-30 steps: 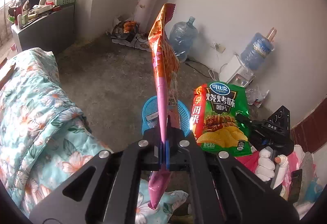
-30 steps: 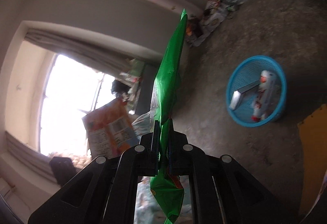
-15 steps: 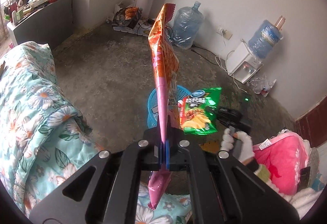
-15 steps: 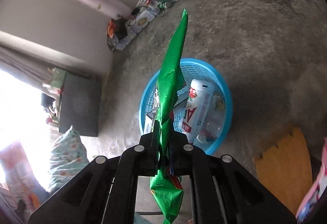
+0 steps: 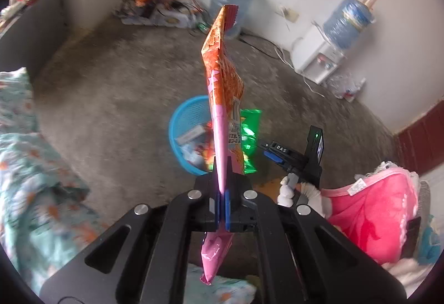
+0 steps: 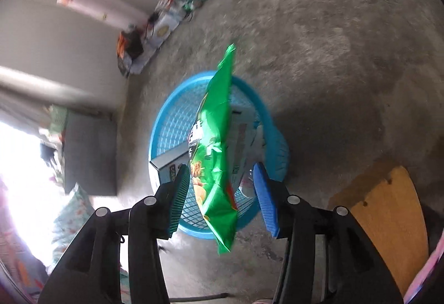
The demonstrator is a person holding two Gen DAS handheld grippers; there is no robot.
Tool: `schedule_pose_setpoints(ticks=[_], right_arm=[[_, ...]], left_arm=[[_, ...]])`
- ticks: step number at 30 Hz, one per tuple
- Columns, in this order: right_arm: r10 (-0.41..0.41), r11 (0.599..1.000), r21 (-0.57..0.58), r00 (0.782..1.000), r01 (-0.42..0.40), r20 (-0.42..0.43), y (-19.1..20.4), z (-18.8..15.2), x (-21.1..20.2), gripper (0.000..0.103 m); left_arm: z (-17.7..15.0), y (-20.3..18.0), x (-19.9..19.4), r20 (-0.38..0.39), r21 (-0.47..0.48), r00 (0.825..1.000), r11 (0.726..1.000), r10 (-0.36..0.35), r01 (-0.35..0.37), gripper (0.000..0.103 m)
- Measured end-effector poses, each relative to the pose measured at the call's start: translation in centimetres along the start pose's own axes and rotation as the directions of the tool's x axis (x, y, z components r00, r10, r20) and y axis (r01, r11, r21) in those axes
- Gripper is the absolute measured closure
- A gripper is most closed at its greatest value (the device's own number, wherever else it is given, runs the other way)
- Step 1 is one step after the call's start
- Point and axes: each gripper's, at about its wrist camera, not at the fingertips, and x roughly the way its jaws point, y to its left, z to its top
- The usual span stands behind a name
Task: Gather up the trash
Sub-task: 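Open both tools to drop the two bags into the wastebasket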
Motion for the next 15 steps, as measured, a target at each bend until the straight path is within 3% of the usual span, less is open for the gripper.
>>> schedule_pose_setpoints(ticks=[3,5,8,10,12,14,15], right_arm=[[0.029,0.999,0.030,1.000,-0.029,0.013,-1.2,-0.3,-1.0,0.056],[0.021,1.000,0.019,1.000,-0.022,0.016,-1.4,0.0,-1.5,0.056],[0.047,0.997,0.060,0.999,-0.047,0.014,-2.1,0.4,-1.8,0.056],[0.072,0.993,0.091,0.997,-0.073,0.008,-2.6,0.6,-1.7,0.056],[0.074,0.993,0.088,0.997,-0.074,0.005,-2.6,0.5,-1.5,0.056],[0.080,0.993,0.086,0.997,-0.079,-0.009,-2.6,0.2,-1.0,0.056],[0.083,0.993,0.091,0.996,-0.082,-0.016,-2.7,0.0,-0.8,0.056]], left_arm=[[1.6,-1.0,4.1,-0.070,-0.021,0.996,0.998,-0.060,0.059,0.102],[2.6,-1.9,6.7,-0.090,0.001,0.995,0.999,-0.034,0.034,0.102],[3.7,-3.7,10.7,-0.112,0.093,0.990,0.993,0.083,-0.073,0.102],[4.0,-5.2,13.7,-0.119,0.170,0.978,0.974,0.174,-0.152,0.102],[4.1,-6.3,16.4,-0.116,0.240,0.961,0.946,0.252,-0.219,0.102],[4.2,-7.3,19.3,-0.102,0.316,0.933,0.900,0.346,-0.299,0.101],[4.2,-7.5,20.9,-0.102,0.333,0.918,0.883,0.383,-0.331,0.095]])
